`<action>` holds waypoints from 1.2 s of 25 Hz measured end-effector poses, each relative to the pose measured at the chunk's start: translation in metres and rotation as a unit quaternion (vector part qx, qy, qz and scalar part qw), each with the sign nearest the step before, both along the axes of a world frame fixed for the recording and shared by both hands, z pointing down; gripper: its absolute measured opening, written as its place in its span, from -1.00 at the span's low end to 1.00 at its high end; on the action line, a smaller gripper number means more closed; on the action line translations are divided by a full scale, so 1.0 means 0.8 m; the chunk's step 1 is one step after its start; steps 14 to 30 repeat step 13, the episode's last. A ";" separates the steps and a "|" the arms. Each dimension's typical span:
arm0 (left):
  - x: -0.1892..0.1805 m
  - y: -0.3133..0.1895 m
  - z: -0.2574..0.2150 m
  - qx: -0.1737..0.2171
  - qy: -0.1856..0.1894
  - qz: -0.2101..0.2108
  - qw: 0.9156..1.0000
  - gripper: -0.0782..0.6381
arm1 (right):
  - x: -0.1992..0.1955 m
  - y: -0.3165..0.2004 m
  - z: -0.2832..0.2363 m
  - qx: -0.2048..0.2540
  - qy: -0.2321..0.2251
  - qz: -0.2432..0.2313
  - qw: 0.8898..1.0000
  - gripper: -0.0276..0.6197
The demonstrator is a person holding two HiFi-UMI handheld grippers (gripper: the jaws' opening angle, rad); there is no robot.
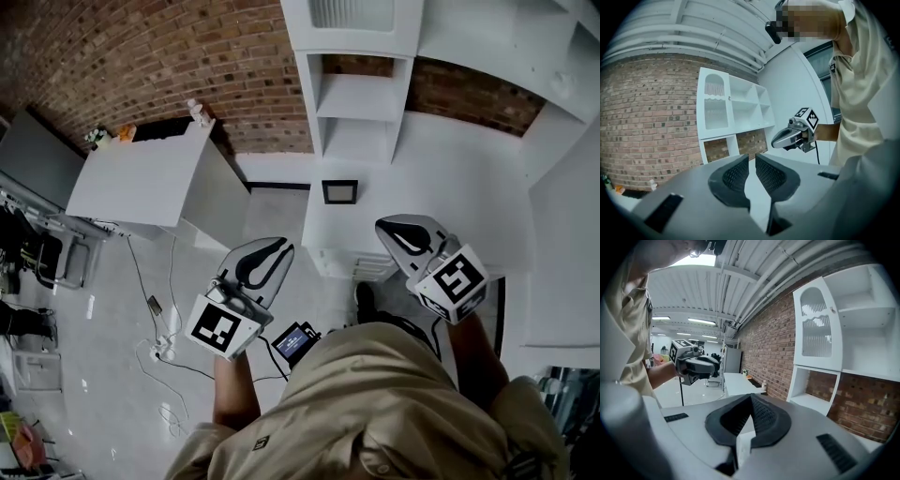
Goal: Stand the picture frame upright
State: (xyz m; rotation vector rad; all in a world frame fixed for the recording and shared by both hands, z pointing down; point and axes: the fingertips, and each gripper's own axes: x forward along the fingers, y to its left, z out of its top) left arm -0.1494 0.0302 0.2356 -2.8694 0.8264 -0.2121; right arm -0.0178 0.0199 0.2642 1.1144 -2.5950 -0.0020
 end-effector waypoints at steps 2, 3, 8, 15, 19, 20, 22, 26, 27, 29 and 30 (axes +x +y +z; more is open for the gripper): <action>0.004 0.003 -0.002 0.001 -0.002 0.004 1.000 -0.64 | 0.003 0.004 -0.006 0.005 0.002 0.000 1.000 -0.91; 0.006 0.005 -0.004 0.001 -0.002 0.005 1.000 -0.64 | 0.004 0.007 -0.009 0.005 0.003 0.002 1.000 -0.91; 0.010 0.017 -0.001 -0.002 -0.004 0.006 1.000 -0.64 | 0.012 0.025 -0.011 0.007 0.006 0.007 1.000 -0.91; 0.011 0.010 0.000 -0.009 -0.009 0.007 1.000 -0.64 | 0.017 0.023 -0.015 0.002 0.009 0.010 1.000 -0.91; 0.011 0.010 0.000 -0.009 -0.009 0.007 1.000 -0.64 | 0.017 0.023 -0.015 0.002 0.009 0.010 1.000 -0.91; 0.011 0.010 0.000 -0.009 -0.009 0.007 1.000 -0.64 | 0.017 0.023 -0.015 0.002 0.009 0.010 1.000 -0.91; 0.011 0.010 0.000 -0.009 -0.009 0.007 1.000 -0.64 | 0.017 0.023 -0.015 0.002 0.009 0.010 1.000 -0.91; 0.011 0.010 0.000 -0.009 -0.009 0.007 1.000 -0.64 | 0.017 0.023 -0.015 0.002 0.009 0.010 1.000 -0.91; 0.011 0.010 0.000 -0.009 -0.009 0.007 1.000 -0.64 | 0.017 0.023 -0.015 0.002 0.009 0.010 1.000 -0.91; 0.011 0.010 0.000 -0.009 -0.009 0.007 1.000 -0.64 | 0.017 0.023 -0.015 0.002 0.009 0.010 1.000 -0.91; 0.011 0.010 0.000 -0.009 -0.009 0.007 1.000 -0.64 | 0.017 0.023 -0.015 0.002 0.009 0.010 1.000 -0.91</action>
